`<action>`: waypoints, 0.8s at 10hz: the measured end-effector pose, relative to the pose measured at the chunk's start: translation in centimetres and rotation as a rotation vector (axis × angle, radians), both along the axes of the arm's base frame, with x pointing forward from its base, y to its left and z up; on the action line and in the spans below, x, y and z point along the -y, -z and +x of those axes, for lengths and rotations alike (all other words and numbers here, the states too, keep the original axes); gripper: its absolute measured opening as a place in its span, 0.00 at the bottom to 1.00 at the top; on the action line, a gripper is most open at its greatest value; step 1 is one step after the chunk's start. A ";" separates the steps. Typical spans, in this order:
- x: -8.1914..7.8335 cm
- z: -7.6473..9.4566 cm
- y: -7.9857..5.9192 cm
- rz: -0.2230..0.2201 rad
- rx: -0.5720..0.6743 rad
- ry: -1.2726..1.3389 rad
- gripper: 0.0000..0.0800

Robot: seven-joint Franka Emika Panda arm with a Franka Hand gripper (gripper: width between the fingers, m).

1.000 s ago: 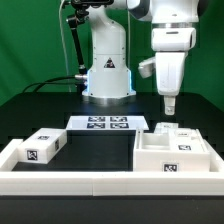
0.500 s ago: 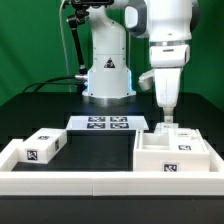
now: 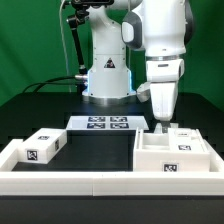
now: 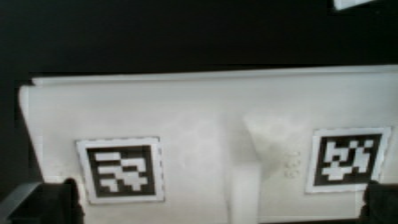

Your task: Assemble cabinet

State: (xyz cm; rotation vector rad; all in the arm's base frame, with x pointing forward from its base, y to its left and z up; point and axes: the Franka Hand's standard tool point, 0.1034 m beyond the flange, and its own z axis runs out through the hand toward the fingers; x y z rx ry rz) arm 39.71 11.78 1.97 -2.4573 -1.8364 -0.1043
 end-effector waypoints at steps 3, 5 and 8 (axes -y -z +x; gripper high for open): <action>0.4 -0.1 0.2 0.000 -0.005 0.006 0.69; 0.8 -0.4 0.9 0.000 -0.020 0.012 0.39; 0.8 -0.3 0.9 0.000 -0.019 0.014 0.08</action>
Offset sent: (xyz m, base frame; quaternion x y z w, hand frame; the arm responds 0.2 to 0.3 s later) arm 0.0004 -0.0056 -0.0101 0.0003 0.0117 -0.0121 0.9999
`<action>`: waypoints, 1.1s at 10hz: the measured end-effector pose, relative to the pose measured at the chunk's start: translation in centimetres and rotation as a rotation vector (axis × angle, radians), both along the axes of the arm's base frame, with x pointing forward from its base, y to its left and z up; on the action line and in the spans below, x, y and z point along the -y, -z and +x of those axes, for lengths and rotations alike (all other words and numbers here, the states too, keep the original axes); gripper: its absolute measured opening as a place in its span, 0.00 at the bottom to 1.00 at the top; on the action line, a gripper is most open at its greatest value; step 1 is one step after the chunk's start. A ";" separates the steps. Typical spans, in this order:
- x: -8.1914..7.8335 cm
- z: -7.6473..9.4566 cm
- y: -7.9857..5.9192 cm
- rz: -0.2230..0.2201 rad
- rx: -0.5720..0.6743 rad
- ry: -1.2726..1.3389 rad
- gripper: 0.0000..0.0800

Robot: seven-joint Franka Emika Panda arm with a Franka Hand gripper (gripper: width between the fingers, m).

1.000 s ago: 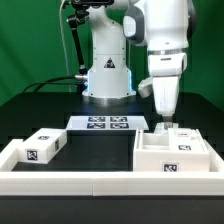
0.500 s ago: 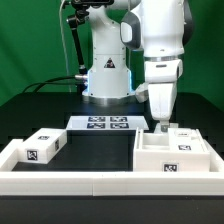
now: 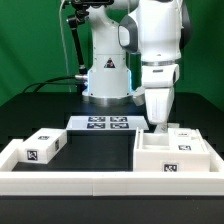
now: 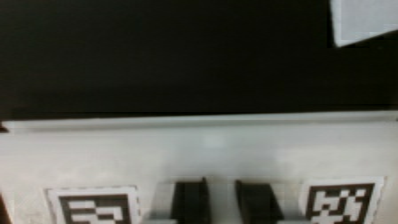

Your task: Assemble cabinet

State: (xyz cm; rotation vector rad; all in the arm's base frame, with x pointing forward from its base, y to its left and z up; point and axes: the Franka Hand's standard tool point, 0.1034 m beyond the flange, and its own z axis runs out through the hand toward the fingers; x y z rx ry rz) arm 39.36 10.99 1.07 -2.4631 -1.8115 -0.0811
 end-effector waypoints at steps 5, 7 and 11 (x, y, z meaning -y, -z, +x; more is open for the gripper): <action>0.2 0.3 -1.1 -0.025 -0.025 -0.011 0.09; 0.6 1.2 -3.4 -0.054 -0.017 -0.021 0.09; 2.7 3.4 -5.3 -0.079 -0.027 -0.022 0.09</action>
Offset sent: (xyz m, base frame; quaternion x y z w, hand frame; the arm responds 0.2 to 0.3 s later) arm 0.0000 0.0000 0.0000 0.0000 0.0000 0.0000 1.0000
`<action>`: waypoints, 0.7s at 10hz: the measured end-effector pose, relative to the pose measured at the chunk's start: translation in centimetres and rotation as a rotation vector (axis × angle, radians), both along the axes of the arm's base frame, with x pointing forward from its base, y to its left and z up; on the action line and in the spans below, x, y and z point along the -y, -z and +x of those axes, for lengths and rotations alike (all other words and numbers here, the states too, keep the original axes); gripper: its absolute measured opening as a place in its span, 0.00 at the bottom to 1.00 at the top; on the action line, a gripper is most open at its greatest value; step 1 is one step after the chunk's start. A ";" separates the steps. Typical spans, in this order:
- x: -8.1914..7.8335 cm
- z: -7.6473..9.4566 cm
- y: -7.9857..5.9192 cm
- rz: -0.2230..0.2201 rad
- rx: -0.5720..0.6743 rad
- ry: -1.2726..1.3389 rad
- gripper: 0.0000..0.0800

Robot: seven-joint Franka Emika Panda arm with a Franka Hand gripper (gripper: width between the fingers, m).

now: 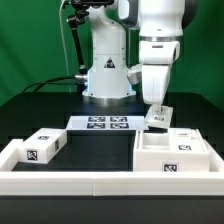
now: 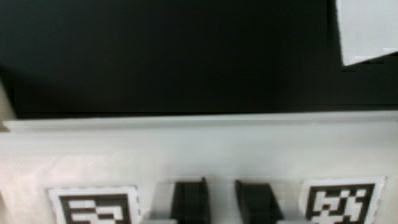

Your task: Assemble cabinet

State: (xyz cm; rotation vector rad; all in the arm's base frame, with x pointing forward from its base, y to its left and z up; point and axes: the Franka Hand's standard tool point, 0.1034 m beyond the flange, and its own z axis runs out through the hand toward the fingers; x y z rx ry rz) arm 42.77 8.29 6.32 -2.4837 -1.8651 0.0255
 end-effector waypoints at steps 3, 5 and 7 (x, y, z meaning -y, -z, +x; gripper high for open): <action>0.9 1.6 -0.2 0.003 0.003 0.006 0.09; 0.9 1.4 -0.1 0.003 0.000 0.005 0.09; 0.8 1.7 0.3 0.007 -0.005 0.005 0.09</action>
Offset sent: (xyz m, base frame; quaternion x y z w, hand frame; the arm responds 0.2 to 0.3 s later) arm 0.0000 0.0000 0.0000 0.0000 0.0000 0.0000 1.0000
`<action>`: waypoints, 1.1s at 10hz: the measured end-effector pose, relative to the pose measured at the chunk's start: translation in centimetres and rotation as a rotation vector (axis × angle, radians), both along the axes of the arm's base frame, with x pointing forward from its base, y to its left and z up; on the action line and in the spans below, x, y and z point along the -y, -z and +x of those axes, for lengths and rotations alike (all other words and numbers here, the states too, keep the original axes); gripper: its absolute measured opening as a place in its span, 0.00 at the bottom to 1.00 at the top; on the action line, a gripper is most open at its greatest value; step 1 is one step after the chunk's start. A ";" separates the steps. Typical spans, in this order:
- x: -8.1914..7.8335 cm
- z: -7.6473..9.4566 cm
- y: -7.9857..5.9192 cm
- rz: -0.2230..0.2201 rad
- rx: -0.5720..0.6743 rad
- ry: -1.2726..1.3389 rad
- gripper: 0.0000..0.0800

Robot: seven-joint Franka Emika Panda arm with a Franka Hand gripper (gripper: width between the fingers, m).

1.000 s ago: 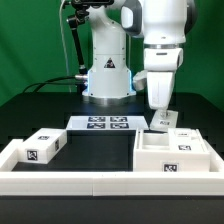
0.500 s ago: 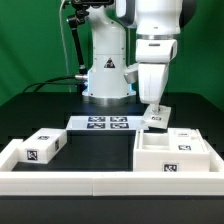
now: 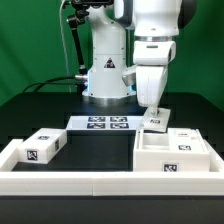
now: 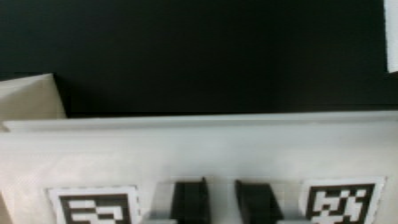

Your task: Assemble cabinet

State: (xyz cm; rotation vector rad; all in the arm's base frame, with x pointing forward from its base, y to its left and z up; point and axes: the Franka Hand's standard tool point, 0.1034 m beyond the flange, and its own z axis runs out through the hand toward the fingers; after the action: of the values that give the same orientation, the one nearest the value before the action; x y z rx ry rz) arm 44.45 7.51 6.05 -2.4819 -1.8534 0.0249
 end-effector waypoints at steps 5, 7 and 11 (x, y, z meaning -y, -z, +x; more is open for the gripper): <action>0.0 1.2 0.2 0.007 0.006 0.006 0.09; 0.2 1.6 0.3 0.010 0.008 -0.001 0.09; 1.1 2.1 0.4 0.016 0.015 -0.112 0.09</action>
Offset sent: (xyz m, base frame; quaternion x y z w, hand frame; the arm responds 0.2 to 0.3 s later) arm 0.0105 -0.0010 -0.0056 0.0082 0.0145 -0.0085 0.9998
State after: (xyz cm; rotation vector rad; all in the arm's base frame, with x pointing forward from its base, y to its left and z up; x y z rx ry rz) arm 46.52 6.43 5.67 -2.3716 -1.9886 -0.0054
